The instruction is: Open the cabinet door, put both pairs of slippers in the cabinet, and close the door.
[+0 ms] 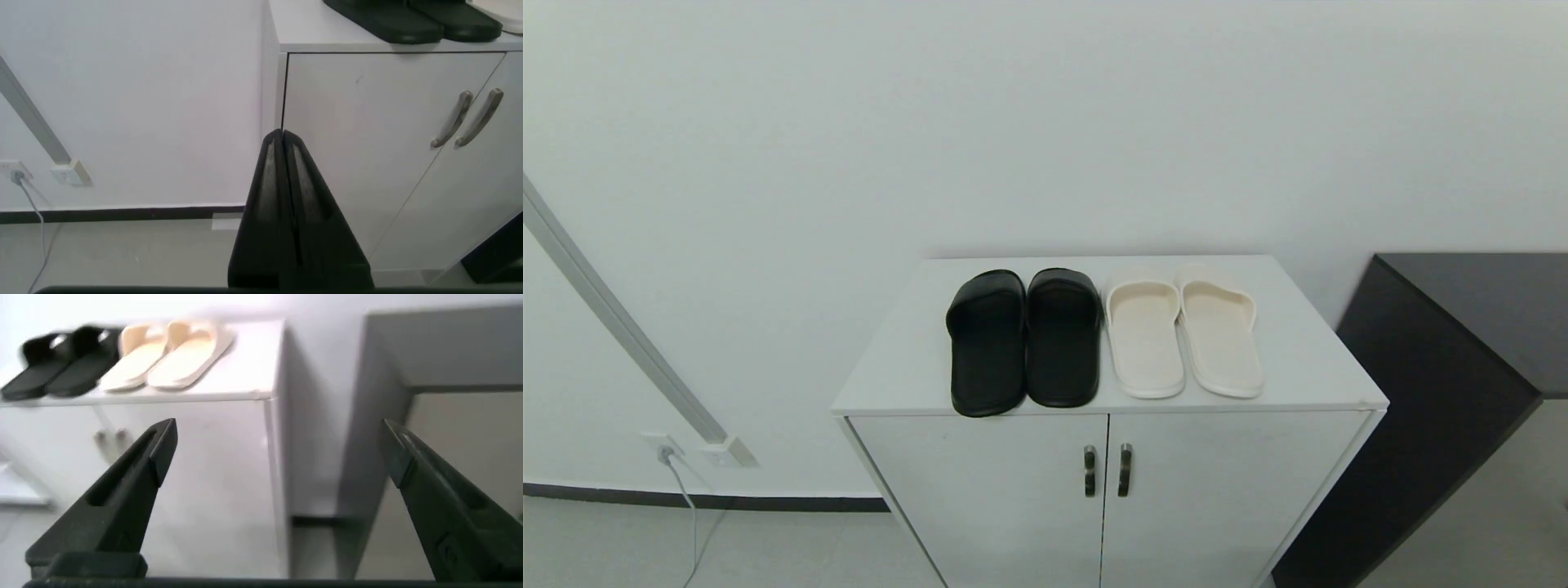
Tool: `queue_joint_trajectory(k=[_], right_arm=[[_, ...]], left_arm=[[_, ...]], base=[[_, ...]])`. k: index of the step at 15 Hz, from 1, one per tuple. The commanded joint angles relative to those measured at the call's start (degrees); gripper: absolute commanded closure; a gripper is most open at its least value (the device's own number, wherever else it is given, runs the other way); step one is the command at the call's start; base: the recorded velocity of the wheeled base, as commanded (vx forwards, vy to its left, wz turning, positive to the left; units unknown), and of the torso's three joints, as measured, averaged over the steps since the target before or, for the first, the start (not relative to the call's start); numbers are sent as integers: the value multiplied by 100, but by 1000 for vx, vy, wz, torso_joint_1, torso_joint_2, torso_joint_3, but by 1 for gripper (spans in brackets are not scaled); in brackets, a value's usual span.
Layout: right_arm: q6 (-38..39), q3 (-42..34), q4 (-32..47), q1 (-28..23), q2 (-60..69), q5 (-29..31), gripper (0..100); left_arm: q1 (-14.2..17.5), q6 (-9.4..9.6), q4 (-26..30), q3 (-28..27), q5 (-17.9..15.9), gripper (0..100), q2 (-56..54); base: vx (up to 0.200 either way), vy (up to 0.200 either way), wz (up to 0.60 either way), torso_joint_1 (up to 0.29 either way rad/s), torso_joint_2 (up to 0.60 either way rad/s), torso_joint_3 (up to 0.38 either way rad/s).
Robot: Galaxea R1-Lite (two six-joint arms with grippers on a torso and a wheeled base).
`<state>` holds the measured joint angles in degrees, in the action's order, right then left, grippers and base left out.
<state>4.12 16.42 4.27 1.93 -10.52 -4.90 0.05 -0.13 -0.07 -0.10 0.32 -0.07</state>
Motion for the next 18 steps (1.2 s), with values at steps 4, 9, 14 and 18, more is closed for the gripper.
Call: queue_joint_trajectory(k=[4, 9, 14, 18], right_arm=[[194, -34, -1780, 801, -3553, -336, 0], [704, 555, -3494, 2532, -5663, 859, 0], [748, 1830, -3512, 3903, -6489, 2309, 0], [783, 2849, -3556, 4536, -7596, 3434, 0]], left_arm=[[4, 40, -1, 1, 3, 100, 7], [-5, 57, -1, 1, 30, 100, 7], [4, 75, 7, 1, 39, 100, 7], [-5, 75, 7, 1, 30, 100, 7]], base=[[0, 0, 0, 0, 0, 0], [0, 0, 0, 0, 0, 0], [0, 0, 0, 0, 0, 0], [0, 0, 0, 0, 0, 0]])
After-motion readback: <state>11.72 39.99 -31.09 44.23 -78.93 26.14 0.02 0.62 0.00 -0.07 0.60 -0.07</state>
